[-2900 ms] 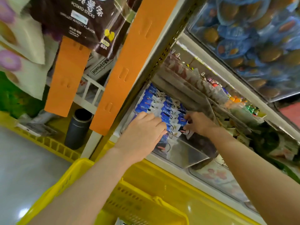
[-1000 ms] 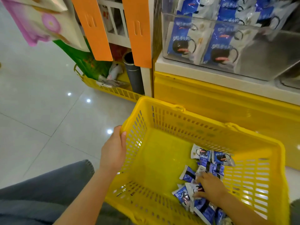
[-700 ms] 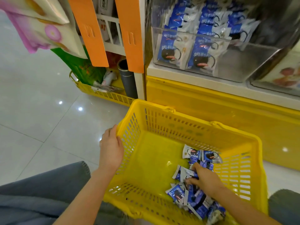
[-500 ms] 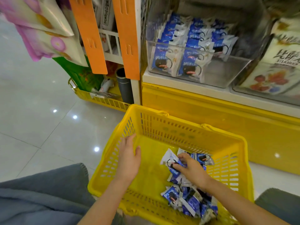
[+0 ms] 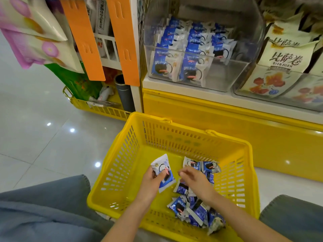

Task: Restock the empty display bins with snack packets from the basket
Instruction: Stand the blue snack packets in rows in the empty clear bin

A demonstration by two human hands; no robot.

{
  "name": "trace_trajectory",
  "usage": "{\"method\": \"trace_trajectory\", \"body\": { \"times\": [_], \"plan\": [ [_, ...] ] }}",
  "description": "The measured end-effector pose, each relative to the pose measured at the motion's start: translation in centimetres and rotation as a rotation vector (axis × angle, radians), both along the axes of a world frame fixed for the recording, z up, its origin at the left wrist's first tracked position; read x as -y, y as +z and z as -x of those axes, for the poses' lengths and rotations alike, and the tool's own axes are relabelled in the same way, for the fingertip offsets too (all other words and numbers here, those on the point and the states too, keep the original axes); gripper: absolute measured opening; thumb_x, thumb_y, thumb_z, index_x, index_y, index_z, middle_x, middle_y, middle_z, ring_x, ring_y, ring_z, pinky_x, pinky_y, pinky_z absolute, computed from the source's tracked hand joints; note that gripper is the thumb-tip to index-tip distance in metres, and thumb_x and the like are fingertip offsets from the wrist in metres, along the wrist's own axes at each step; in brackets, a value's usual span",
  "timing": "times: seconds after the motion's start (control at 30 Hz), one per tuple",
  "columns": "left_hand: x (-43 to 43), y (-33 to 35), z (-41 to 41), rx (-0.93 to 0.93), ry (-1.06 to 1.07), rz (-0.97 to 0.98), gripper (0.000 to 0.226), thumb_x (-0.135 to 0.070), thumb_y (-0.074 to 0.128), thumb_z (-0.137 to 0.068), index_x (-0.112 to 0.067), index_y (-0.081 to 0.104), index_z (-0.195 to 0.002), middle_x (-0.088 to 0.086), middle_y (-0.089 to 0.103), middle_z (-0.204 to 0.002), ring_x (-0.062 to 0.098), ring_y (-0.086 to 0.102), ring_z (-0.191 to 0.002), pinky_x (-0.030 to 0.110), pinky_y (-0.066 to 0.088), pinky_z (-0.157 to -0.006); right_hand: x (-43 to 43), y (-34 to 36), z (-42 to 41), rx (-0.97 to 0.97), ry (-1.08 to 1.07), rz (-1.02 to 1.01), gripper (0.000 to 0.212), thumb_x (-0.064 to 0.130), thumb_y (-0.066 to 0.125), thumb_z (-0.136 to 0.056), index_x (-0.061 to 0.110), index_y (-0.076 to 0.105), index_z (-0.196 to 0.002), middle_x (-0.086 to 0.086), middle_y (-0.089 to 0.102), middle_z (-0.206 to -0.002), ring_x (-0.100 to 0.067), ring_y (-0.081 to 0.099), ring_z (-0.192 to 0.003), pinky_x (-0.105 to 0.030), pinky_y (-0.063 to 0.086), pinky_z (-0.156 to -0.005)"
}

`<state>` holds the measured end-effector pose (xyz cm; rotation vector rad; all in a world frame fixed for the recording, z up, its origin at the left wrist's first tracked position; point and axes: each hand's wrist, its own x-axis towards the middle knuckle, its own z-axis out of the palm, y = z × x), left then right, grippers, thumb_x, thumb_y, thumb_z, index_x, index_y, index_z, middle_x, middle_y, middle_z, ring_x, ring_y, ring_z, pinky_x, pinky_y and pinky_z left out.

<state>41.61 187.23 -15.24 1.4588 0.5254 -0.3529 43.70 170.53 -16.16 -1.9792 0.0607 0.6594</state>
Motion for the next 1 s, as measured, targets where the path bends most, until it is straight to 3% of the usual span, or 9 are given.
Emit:
{"method": "trace_trajectory", "body": {
  "times": [0.17, 0.27, 0.4, 0.53, 0.63, 0.77, 0.87, 0.93, 1.0],
  "plan": [
    [-0.5, -0.9, -0.3, -0.022, 0.001, -0.027, 0.016, -0.013, 0.055, -0.092, -0.025, 0.057, -0.103, -0.01, 0.066, -0.096, -0.001, 0.062, -0.088, 0.012, 0.05, -0.068, 5.7, -5.0, 0.4, -0.188, 0.133, 0.415, 0.039, 0.011, 0.058, -0.092, 0.007, 0.049, -0.129, -0.009, 0.054, -0.131, -0.02, 0.053, -0.116, -0.022, 0.042, -0.093],
    [-0.3, -1.5, -0.4, -0.051, 0.002, -0.037, 0.02, -0.01, 0.055, -0.092, -0.015, 0.056, -0.111, -0.004, 0.065, -0.099, 0.004, 0.061, -0.091, 0.017, 0.049, -0.075, 7.2, -6.6, 1.0, -0.327, 0.191, 0.424, 0.057, 0.011, 0.065, -0.087, 0.005, 0.039, -0.138, -0.012, 0.042, -0.143, -0.025, 0.042, -0.131, -0.03, 0.037, -0.106],
    [0.1, -2.1, -0.3, -0.077, -0.022, -0.06, 0.022, -0.008, 0.053, -0.092, -0.016, 0.052, -0.113, -0.008, 0.062, -0.097, -0.001, 0.057, -0.088, 0.011, 0.048, -0.069, 7.0, -7.9, 0.8, -0.365, 0.31, 0.486, 0.074, 0.028, 0.071, -0.083, 0.009, 0.032, -0.143, -0.011, 0.03, -0.148, -0.027, 0.033, -0.136, -0.034, 0.033, -0.11],
    [0.6, -2.3, -0.1, -0.114, -0.04, -0.073, 0.02, -0.01, 0.053, -0.093, -0.017, 0.052, -0.112, -0.006, 0.06, -0.1, 0.0, 0.056, -0.089, 0.013, 0.045, -0.073, 6.7, -8.6, 0.7, -0.299, 0.611, 0.6, 0.07, 0.039, 0.072, -0.079, 0.018, 0.042, -0.139, -0.009, 0.03, -0.141, -0.031, 0.032, -0.131, -0.038, 0.033, -0.108],
    [0.8, -2.3, 0.0, -0.133, -0.062, -0.076, 0.02, -0.011, 0.053, -0.093, -0.018, 0.052, -0.112, -0.006, 0.06, -0.101, 0.003, 0.056, -0.092, 0.012, 0.043, -0.075, 6.8, -8.7, 1.0, -0.276, 0.697, 0.594, 0.052, 0.038, 0.075, -0.075, 0.017, 0.056, -0.119, -0.01, 0.034, -0.134, -0.032, 0.032, -0.128, -0.041, 0.036, -0.103],
    [1.1, -2.3, 0.0, -0.141, -0.068, -0.075, 0.018, -0.01, 0.054, -0.092, -0.018, 0.053, -0.109, -0.008, 0.061, -0.097, 0.001, 0.056, -0.088, 0.01, 0.045, -0.068, 7.3, -8.4, 1.6, -0.2, 0.587, 0.563, 0.045, 0.04, 0.075, -0.075, 0.017, 0.051, -0.105, -0.006, 0.04, -0.126, -0.024, 0.043, -0.117, -0.034, 0.041, -0.093],
    [1.2, -2.1, 0.1, -0.156, -0.062, -0.093, 0.015, -0.011, 0.054, -0.093, -0.018, 0.055, -0.106, -0.001, 0.062, -0.102, 0.009, 0.057, -0.091, 0.021, 0.042, -0.078, 6.8, -6.9, 1.5, -0.102, 0.367, 0.59, 0.041, 0.044, 0.07, -0.079, 0.021, 0.04, -0.096, -0.004, 0.055, -0.106, -0.023, 0.057, -0.094, -0.031, 0.043, -0.072],
    [1.3, -1.9, 0.2, -0.206, -0.062, -0.123, 0.011, -0.016, 0.054, -0.093, -0.018, 0.056, -0.104, 0.004, 0.061, -0.106, 0.011, 0.057, -0.089, 0.023, 0.042, -0.072, 5.7, -5.5, 1.0, -0.052, 0.221, 0.536, 0.039, 0.043, 0.066, -0.083, 0.019, 0.042, -0.103, -0.008, 0.061, -0.111, -0.023, 0.06, -0.095, -0.033, 0.046, -0.075],
    [1.4, -1.8, 0.4, -0.266, -0.066, -0.161, 0.021, -0.021, 0.052, -0.094, -0.014, 0.053, -0.114, 0.008, 0.057, -0.115, 0.017, 0.055, -0.096, 0.026, 0.039, -0.076, 4.4, -4.0, 0.4, -0.033, 0.081, 0.383, 0.045, 0.039, 0.066, -0.085, 0.015, 0.047, -0.118, -0.008, 0.057, -0.126, -0.022, 0.056, -0.111, -0.029, 0.046, -0.088]
  ]
}}
